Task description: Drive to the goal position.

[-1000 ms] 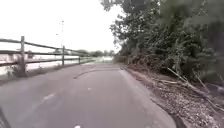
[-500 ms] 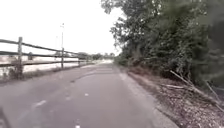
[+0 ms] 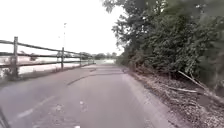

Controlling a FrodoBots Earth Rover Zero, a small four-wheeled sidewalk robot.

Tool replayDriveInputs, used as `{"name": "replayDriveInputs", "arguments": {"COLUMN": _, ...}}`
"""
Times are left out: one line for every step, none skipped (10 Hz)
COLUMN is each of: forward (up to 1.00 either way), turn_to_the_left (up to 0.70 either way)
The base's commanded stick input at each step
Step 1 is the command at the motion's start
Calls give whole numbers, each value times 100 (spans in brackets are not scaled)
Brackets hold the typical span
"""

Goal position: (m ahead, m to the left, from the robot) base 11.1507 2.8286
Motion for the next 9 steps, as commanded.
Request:
{"name": "replayDriveInputs", "arguments": {"forward": 100, "turn_to_the_left": 2}}
{"name": "replayDriveInputs", "arguments": {"forward": 100, "turn_to_the_left": 2}}
{"name": "replayDriveInputs", "arguments": {"forward": 100, "turn_to_the_left": 2}}
{"name": "replayDriveInputs", "arguments": {"forward": 100, "turn_to_the_left": 2}}
{"name": "replayDriveInputs", "arguments": {"forward": 100, "turn_to_the_left": 2}}
{"name": "replayDriveInputs", "arguments": {"forward": 100, "turn_to_the_left": 2}}
{"name": "replayDriveInputs", "arguments": {"forward": 100, "turn_to_the_left": 2}}
{"name": "replayDriveInputs", "arguments": {"forward": 100, "turn_to_the_left": 2}}
{"name": "replayDriveInputs", "arguments": {"forward": 100, "turn_to_the_left": 1}}
